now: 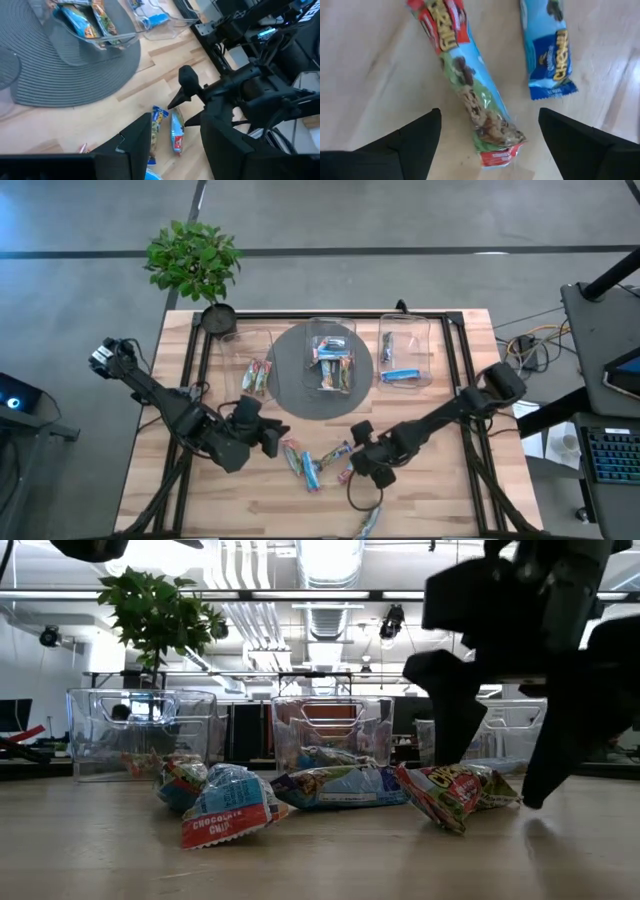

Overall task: Pick and place Granola Bars by type
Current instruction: Put the red granola bar into the left transparent bin

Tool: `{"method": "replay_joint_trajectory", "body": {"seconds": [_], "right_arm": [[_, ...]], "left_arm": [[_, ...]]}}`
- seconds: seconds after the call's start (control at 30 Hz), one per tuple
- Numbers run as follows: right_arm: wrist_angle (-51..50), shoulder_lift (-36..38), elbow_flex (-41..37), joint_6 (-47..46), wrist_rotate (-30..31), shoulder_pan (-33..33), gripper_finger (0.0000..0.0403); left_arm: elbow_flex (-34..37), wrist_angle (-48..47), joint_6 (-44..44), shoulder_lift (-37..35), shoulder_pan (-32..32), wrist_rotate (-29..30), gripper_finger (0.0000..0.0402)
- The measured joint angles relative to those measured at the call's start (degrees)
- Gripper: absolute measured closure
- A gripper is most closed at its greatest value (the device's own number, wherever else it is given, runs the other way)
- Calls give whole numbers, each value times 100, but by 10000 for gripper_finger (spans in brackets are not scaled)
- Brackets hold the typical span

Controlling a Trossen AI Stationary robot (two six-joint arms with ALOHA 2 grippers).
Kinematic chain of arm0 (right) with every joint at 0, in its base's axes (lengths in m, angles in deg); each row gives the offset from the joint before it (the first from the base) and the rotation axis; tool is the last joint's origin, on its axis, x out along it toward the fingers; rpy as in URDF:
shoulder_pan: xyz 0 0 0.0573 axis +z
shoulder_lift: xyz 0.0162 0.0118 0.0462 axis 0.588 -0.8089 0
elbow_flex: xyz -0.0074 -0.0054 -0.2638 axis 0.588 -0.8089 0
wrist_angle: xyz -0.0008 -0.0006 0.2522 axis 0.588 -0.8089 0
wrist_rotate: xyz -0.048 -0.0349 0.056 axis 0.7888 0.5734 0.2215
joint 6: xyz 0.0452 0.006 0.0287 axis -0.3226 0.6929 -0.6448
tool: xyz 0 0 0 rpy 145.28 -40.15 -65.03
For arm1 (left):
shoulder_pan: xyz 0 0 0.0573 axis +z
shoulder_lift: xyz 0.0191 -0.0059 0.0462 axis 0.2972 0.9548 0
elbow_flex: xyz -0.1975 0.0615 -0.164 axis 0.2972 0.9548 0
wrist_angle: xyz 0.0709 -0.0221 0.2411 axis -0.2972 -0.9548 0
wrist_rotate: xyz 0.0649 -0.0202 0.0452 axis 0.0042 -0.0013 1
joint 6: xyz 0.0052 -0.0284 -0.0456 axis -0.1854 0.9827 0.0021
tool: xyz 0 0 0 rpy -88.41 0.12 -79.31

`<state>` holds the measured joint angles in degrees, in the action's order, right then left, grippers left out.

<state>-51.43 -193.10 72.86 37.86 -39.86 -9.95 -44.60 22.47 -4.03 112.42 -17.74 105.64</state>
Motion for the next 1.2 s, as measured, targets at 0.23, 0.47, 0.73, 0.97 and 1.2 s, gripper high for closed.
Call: {"method": "replay_joint_trajectory", "body": {"seconds": [0.23, 0.47, 0.73, 0.97, 1.2], "right_arm": [[-38, -7, -34, -79, -444, -248, 125], [15, -126, -70, -74, -872, -378, 181], [-23, -105, -56, -269, -975, -374, 227], [-622, 64, 180, -639, -1028, -378, 292], [-756, 567, 553, -1282, -1017, -427, 328]], "left_arm": [[0, -18, 20, -8, 2, 2, 250], [0, -22, 24, -6, 2, 2, 250], [0, -133, 38, -6, 2, 2, 250], [0, -367, 153, -3, 0, 0, 250], [0, -378, 340, -3, 0, 71, 250]]}}
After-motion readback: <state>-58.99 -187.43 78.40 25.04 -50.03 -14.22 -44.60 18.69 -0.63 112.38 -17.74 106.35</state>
